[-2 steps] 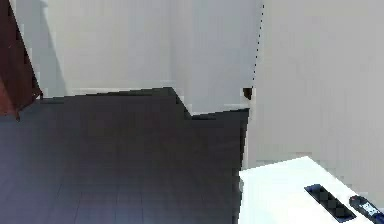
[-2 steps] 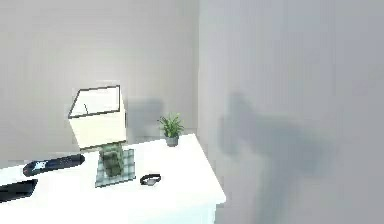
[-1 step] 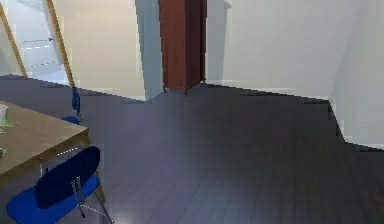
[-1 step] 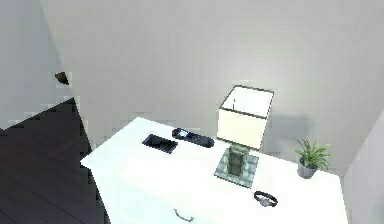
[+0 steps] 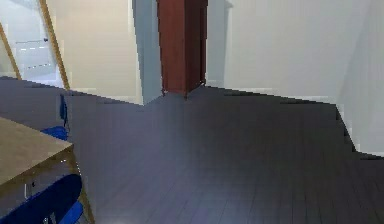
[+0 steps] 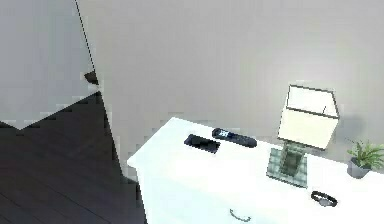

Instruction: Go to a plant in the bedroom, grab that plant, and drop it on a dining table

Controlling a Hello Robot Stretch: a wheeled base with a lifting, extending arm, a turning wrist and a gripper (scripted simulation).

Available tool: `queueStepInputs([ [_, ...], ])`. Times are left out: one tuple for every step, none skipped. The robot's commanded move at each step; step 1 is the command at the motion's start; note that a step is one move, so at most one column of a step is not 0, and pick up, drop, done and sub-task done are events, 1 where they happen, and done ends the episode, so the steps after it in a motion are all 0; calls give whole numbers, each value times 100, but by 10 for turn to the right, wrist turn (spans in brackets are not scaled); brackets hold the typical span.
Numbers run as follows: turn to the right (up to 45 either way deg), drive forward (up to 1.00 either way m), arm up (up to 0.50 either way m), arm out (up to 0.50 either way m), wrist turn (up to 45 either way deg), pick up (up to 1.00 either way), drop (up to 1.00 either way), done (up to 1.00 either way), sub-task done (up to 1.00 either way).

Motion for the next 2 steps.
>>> queueStepInputs([
  [420, 0, 0, 0, 0, 0, 0, 0, 0],
  [450, 0, 0, 0, 0, 0, 0, 0, 0],
])
